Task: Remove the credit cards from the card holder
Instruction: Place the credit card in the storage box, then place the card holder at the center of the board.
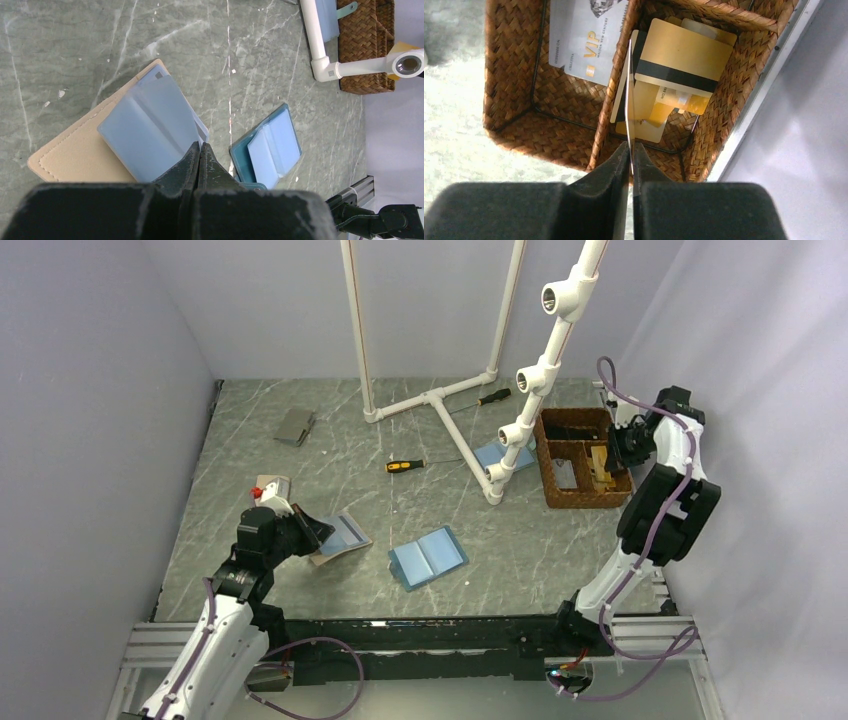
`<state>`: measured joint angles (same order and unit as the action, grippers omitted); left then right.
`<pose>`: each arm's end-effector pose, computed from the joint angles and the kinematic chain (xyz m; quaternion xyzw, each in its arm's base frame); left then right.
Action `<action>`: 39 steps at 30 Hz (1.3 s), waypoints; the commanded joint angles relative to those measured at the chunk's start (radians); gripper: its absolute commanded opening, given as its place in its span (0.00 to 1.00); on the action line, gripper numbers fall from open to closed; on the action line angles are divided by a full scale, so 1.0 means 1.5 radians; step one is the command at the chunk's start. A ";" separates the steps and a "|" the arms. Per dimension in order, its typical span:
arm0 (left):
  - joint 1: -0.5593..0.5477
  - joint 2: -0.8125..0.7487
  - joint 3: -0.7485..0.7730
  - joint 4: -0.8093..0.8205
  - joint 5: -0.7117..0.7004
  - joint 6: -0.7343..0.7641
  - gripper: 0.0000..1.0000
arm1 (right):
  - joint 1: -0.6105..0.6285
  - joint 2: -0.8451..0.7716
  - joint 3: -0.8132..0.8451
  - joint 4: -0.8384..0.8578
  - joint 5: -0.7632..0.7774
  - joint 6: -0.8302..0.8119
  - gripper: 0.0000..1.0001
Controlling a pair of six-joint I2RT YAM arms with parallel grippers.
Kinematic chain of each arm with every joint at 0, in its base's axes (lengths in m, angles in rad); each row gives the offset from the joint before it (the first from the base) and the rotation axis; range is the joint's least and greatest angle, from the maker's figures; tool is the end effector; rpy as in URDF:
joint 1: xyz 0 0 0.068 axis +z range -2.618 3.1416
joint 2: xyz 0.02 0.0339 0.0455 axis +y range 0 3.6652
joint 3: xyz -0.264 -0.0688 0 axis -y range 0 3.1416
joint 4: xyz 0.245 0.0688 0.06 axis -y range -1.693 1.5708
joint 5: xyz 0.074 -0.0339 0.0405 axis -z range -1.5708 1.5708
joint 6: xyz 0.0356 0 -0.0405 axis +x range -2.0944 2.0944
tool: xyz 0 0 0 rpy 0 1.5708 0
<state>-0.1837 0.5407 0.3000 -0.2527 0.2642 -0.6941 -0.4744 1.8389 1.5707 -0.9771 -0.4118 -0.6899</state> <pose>0.1373 -0.0350 0.1979 -0.1494 0.8404 -0.3185 0.4123 0.3411 -0.1592 0.2600 -0.1368 0.9568 0.0813 0.2434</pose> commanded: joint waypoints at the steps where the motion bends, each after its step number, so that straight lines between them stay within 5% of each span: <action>1: 0.004 -0.001 0.037 0.028 0.001 0.009 0.00 | 0.010 0.014 0.025 0.045 0.059 0.053 0.13; 6: 0.004 -0.005 0.038 0.022 -0.002 0.010 0.00 | 0.011 -0.018 -0.003 0.116 0.114 0.092 0.33; 16: 0.004 0.004 0.041 0.025 0.004 0.009 0.00 | 0.014 -0.127 -0.066 0.077 0.018 0.052 0.36; 30: 0.005 0.043 0.056 0.016 0.016 -0.009 0.00 | -0.003 -0.324 -0.239 -0.120 -0.100 -0.290 0.35; 39: 0.005 0.146 0.097 -0.108 -0.062 -0.066 0.00 | 0.013 -0.395 -0.304 -0.279 -0.160 -0.545 0.34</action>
<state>-0.1818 0.7128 0.3920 -0.3416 0.2348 -0.7303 -0.4740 1.2942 1.1362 -1.2495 -0.5610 -1.2682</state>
